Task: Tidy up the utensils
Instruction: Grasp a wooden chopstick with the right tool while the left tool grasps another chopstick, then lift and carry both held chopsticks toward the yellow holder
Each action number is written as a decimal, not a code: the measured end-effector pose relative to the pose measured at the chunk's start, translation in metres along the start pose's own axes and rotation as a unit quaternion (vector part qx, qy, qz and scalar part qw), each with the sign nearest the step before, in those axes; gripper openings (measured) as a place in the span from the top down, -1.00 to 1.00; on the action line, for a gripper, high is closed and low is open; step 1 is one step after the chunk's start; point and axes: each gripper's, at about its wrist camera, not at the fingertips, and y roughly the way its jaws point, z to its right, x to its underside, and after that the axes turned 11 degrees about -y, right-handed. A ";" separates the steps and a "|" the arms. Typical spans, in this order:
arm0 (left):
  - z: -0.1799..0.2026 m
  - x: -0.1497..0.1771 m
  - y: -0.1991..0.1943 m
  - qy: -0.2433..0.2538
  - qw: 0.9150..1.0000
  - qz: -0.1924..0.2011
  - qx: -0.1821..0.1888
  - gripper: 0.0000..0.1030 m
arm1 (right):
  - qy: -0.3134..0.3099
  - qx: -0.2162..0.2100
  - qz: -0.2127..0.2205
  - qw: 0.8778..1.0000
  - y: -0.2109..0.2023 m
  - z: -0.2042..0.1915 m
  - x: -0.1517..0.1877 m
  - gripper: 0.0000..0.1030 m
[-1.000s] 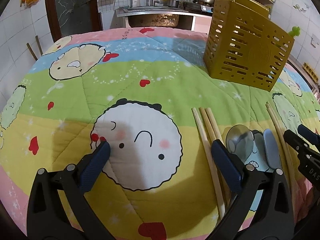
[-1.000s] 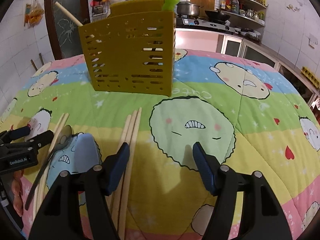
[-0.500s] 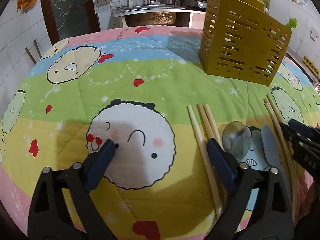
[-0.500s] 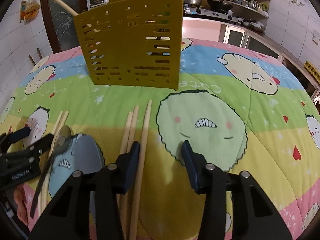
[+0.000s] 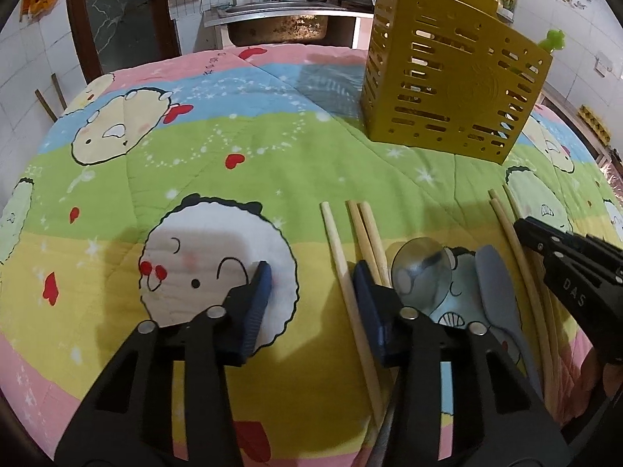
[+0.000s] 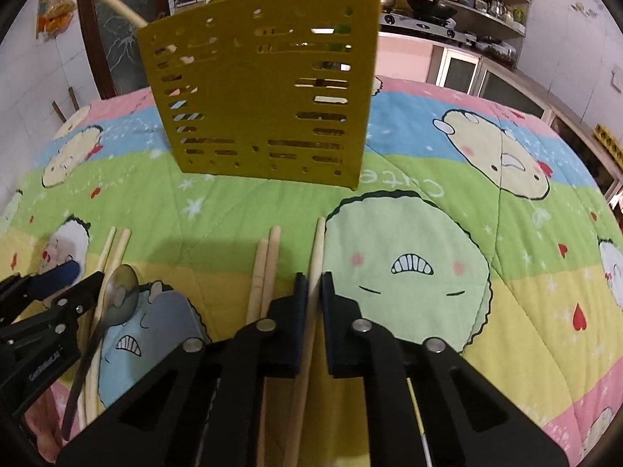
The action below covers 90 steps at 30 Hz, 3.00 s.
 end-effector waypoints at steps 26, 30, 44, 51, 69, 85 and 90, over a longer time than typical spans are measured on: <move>0.009 -0.024 0.014 0.004 1.000 -0.006 0.008 0.83 | 0.060 -0.034 -0.010 0.998 0.001 0.028 0.001 0.88; 0.006 -0.022 0.011 -0.003 1.000 -0.002 0.018 0.84 | 0.066 -0.039 0.004 0.997 -0.008 0.029 0.004 0.88; 0.003 -0.022 -0.056 -0.001 0.994 0.081 0.067 0.87 | 0.070 -0.009 0.130 0.989 -0.088 0.035 0.009 0.88; 0.006 -0.020 -0.107 0.009 0.984 0.158 0.088 0.91 | 0.071 0.008 0.192 0.979 -0.126 0.038 0.014 0.88; -0.009 0.009 -0.153 -0.008 0.969 0.229 0.097 0.91 | 0.085 0.005 0.274 0.958 -0.168 0.039 0.037 0.88; -0.018 0.015 -0.167 -0.018 0.963 0.246 0.112 0.91 | 0.076 0.002 0.288 0.955 -0.176 0.036 0.046 0.88; -0.019 0.010 -0.167 -0.014 0.961 0.250 0.118 0.92 | 0.057 0.016 0.288 0.956 -0.176 0.030 0.042 0.88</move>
